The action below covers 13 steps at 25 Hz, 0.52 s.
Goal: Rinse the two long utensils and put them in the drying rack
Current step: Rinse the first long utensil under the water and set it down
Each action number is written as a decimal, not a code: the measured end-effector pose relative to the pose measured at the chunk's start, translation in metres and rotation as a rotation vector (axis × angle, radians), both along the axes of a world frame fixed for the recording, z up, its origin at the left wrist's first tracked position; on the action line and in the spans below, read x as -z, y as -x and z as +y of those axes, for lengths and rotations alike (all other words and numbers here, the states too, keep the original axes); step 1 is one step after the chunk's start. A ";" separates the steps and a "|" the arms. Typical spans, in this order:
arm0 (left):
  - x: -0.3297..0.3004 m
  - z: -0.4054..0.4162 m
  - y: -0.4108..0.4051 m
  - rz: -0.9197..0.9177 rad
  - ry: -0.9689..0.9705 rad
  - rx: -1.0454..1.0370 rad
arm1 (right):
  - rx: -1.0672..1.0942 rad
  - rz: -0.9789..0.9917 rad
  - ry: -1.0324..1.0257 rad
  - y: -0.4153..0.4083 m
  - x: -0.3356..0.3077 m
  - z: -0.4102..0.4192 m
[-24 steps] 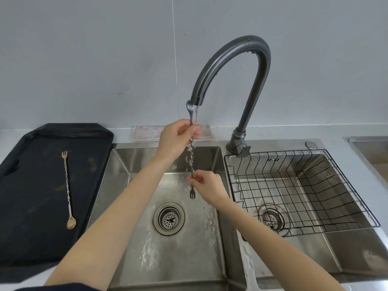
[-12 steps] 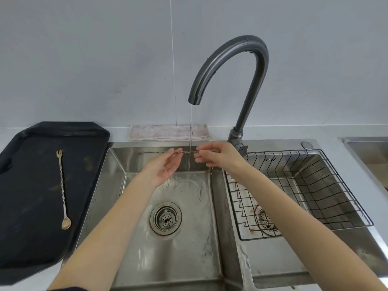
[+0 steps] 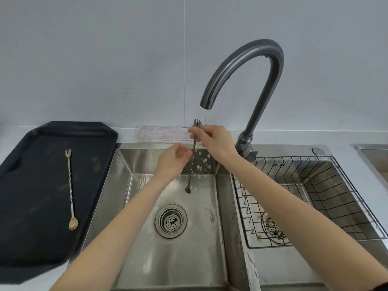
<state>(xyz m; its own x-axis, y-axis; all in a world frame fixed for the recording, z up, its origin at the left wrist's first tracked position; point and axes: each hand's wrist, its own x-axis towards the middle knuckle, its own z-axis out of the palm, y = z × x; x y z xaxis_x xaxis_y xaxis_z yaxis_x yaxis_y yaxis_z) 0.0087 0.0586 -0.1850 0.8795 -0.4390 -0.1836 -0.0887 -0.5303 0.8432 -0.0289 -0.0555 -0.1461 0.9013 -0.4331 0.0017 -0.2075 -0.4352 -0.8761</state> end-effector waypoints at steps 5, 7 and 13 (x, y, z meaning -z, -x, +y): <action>-0.015 -0.016 -0.002 -0.206 0.062 -0.023 | 0.026 -0.064 0.047 0.002 -0.003 0.004; -0.015 -0.017 -0.004 -0.204 0.083 -0.017 | 0.027 -0.061 0.068 0.003 -0.004 0.000; -0.010 -0.023 -0.008 -0.206 -0.010 0.104 | 0.021 -0.095 -0.019 0.000 0.000 -0.005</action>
<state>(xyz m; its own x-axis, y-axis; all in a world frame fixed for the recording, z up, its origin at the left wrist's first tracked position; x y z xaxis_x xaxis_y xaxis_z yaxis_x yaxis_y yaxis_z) 0.0169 0.0361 -0.1745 0.8490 -0.5283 -0.0095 -0.3133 -0.5178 0.7961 -0.0288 -0.0604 -0.1461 0.8881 -0.4528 0.0787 -0.1316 -0.4146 -0.9004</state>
